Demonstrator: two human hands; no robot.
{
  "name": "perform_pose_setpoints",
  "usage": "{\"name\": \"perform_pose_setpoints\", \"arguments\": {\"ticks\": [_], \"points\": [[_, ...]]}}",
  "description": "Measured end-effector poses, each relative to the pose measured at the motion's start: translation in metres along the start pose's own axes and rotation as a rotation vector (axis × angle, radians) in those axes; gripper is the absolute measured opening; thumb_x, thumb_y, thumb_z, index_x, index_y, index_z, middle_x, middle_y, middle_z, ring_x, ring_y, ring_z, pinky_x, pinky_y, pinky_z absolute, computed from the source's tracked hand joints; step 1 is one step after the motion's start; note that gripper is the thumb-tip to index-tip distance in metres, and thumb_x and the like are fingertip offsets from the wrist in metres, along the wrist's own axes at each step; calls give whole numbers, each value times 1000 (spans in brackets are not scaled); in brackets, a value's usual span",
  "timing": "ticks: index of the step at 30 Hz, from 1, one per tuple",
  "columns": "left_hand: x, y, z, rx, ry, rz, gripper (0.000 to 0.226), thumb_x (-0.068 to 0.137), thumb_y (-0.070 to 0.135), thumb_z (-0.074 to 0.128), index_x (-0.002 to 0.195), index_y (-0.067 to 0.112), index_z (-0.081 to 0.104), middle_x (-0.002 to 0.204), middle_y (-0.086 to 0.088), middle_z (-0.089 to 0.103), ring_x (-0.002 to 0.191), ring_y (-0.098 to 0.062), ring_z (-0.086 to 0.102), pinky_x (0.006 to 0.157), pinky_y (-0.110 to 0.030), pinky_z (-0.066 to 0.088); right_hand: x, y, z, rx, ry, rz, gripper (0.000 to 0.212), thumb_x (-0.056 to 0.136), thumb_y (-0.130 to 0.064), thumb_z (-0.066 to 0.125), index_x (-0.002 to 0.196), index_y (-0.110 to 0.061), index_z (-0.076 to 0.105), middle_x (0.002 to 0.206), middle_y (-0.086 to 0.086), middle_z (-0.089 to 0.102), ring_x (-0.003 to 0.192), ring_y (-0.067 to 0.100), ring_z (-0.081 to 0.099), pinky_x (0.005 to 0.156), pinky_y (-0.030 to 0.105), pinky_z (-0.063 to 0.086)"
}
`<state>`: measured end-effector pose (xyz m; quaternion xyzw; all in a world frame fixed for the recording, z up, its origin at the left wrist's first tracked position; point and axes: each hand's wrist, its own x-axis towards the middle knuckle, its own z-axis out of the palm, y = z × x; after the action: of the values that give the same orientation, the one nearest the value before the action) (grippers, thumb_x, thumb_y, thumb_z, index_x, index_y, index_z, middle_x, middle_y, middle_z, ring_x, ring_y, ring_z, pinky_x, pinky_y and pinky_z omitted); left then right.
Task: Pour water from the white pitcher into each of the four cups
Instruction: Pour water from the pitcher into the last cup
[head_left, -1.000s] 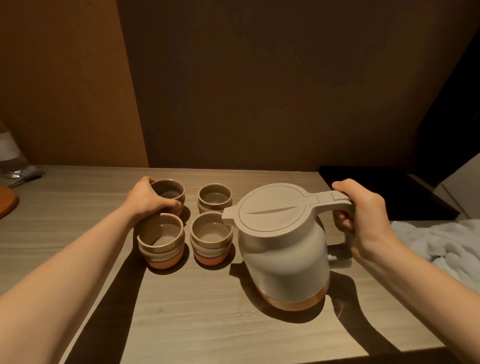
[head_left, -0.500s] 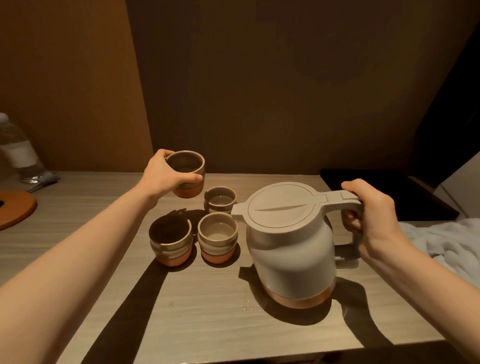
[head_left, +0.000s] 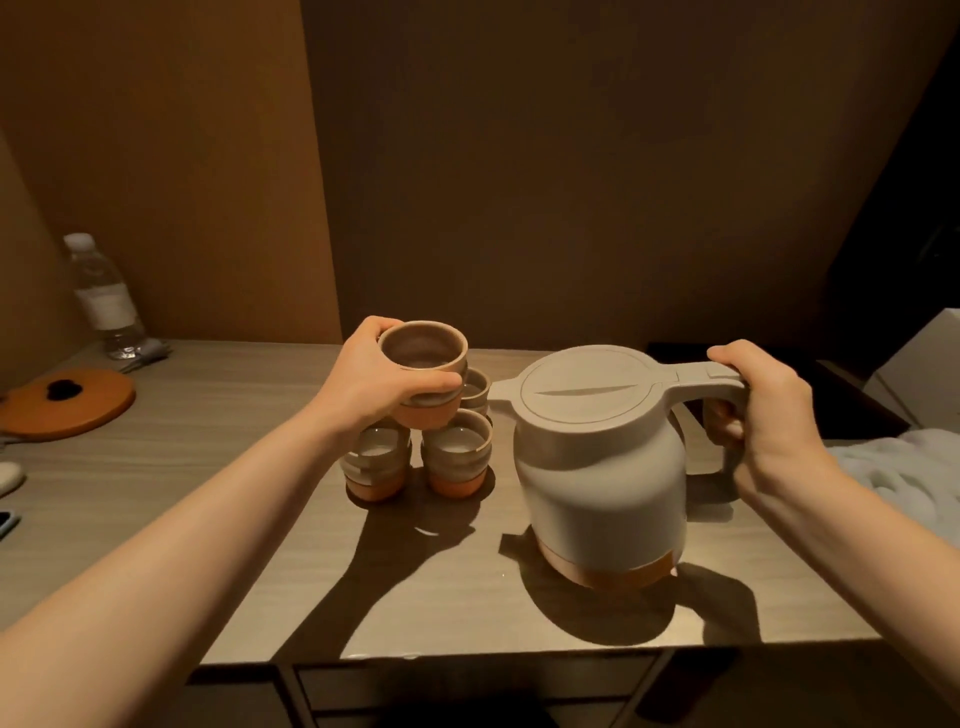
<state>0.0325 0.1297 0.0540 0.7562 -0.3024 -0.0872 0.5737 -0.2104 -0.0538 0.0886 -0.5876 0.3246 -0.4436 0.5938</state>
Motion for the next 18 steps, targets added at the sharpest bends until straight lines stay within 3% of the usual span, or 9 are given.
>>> {"name": "perform_pose_setpoints", "arguments": {"ticks": [4, 10, 18], "points": [[-30, 4, 4, -12, -25, 1, 74, 57, 32, 91, 118, 27, 50, 107, 14, 56, 97, -3, 54, 69, -17, 43, -9, -3, -5, -21, 11, -15, 30, 87, -29, 58, 59, -18, 53, 49, -10, 50, 50, 4, 45, 43, 17, 33], [-62, -1, 16, -53, -75, -13, 74, 53, 31, 93, 115, 27, 53, 106, 16, 61, 96, -1, 59, 71, -18, 45, -17, -8, -11, -34, -1, -26, 31, 87, -30, 57, 60, -17, 52, 42, -12, 50, 39, 1, 46, 39, 15, 33], [-79, -10, 32, 9, -140, 2, 77, 53, 29, 93, 116, 31, 49, 107, 19, 59, 99, -2, 58, 72, -13, 45, -20, -8, -12, -30, -15, -4, 30, 88, -29, 56, 62, -16, 53, 46, -10, 53, 40, 0, 49, 40, 15, 36]]}}
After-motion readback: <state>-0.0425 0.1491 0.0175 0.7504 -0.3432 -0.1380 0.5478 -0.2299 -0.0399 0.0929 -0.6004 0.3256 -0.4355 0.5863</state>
